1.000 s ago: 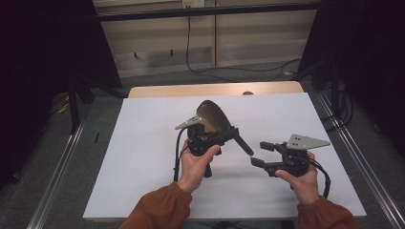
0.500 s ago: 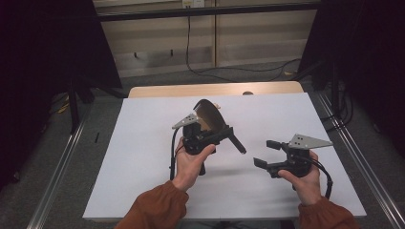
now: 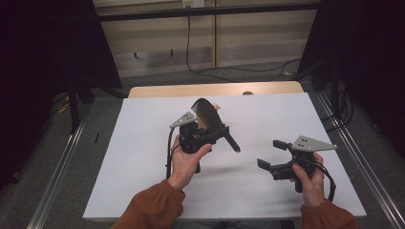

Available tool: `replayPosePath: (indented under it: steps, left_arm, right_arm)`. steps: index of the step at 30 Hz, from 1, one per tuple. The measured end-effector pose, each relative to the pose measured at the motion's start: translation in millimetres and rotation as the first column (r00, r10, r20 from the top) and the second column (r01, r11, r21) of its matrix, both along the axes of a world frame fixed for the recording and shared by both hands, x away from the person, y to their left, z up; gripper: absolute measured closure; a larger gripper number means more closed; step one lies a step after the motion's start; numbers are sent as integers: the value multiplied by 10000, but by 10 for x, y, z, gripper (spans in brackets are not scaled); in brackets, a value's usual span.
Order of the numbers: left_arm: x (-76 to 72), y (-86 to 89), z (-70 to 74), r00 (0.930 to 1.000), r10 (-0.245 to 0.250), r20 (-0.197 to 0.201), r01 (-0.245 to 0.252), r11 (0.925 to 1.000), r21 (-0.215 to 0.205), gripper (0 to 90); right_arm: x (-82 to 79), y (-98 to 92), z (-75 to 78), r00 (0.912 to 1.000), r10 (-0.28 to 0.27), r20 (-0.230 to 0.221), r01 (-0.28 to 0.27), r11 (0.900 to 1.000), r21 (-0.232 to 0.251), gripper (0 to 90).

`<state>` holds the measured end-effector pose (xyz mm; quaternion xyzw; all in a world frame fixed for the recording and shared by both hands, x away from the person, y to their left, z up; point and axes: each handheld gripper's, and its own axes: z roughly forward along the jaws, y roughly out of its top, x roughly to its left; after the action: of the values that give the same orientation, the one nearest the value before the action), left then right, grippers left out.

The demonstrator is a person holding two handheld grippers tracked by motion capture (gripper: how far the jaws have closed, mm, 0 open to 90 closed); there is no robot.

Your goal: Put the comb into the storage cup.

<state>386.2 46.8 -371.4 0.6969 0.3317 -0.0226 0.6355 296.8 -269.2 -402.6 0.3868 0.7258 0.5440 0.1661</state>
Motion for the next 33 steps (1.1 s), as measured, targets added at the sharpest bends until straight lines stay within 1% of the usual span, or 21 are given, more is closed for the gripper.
replayPosePath:
  steps: [1,2,3,4,5,7,9,12,13,15,18,22,24,25,26,28,29,30,31,32,33]
  left_arm:
    - [3,4,1,10000,13,-27,-13,10000,-6,729]
    - [8,15,2,10000,-2,33,2,9999,104,730]
    - [13,20,2,10000,37,55,-37,9999,114,730]
    - [19,25,2,10000,25,-23,-24,10000,90,730]
    - [28,33,4,10000,43,-6,-43,9999,128,729]
    - [40,55,14,9995,108,311,-123,9988,479,730]
    - [51,75,21,9992,183,343,-200,9986,499,730]
    - [61,104,44,9978,303,583,-347,9965,756,730]
    - [64,115,52,9978,277,596,-322,9966,754,731]
    - [65,126,72,9961,382,794,-455,9946,930,731]
    - [80,158,94,9953,425,871,-509,9941,959,730]
    - [114,204,119,9924,584,1085,-730,9880,1363,731]
    - [138,240,123,9928,560,1059,-699,9887,1325,731]
    - [142,248,129,9913,689,1123,-845,9864,1410,731]
    - [148,261,135,9906,694,1182,-867,9851,1483,731]
    - [157,287,147,9895,826,1182,-984,9860,1344,731]
    - [161,300,156,9893,807,1218,-973,9857,1374,731]
    - [161,310,165,9874,906,1301,-1088,9841,1404,731]
    - [163,327,173,9869,930,1320,-1119,9833,1435,731]
    - [169,344,180,9879,919,1247,-1089,9844,1378,731]
    - [177,355,186,9885,920,1202,-1078,9853,1322,731]
  right_arm:
    - [-9,-4,-4,10000,-6,35,6,10000,26,31]
    - [-21,-8,-5,9999,-102,56,102,9999,10,32]
    - [-31,-12,-10,9997,-229,122,229,9997,-49,33]
    - [-43,-13,-15,9991,-371,199,373,9993,-81,34]
    - [-58,-14,-22,9975,-601,371,606,9981,-117,35]
    - [-93,-14,-34,9928,-937,752,946,9955,-92,37]
    - [-120,-15,-42,9903,-1068,885,1070,9943,25,37]
    - [-159,-24,-44,9852,-1321,1088,1307,9912,202,39]
    - [-172,-26,-42,9829,-1422,1171,1404,9898,229,39]
    - [-195,-35,-39,9787,-1566,1329,1558,9876,163,39]
    - [-225,-54,-47,9721,-1850,1442,1845,9827,170,33]
    - [-260,-89,-57,9686,-2011,1460,2014,9794,132,29]
    - [-278,-105,-60,9680,-2030,1473,2037,9790,103,29]
    - [-288,-110,-61,9669,-2083,1473,2087,9779,131,29]
    - [-300,-118,-61,9657,-2142,1471,2146,9766,130,29]
    - [-320,-137,-64,9624,-2239,1540,2242,9744,153,29]
    - [-329,-146,-63,9595,-2313,1605,2315,9727,178,29]
    - [-339,-159,-62,9579,-2361,1636,2370,9714,139,29]
    - [-349,-169,-62,9535,-2476,1719,2495,9683,106,29]
    - [-361,-175,-59,9476,-2629,1814,2654,9641,103,29]
    - [-369,-182,-56,9445,-2656,1935,2691,9631,85,30]
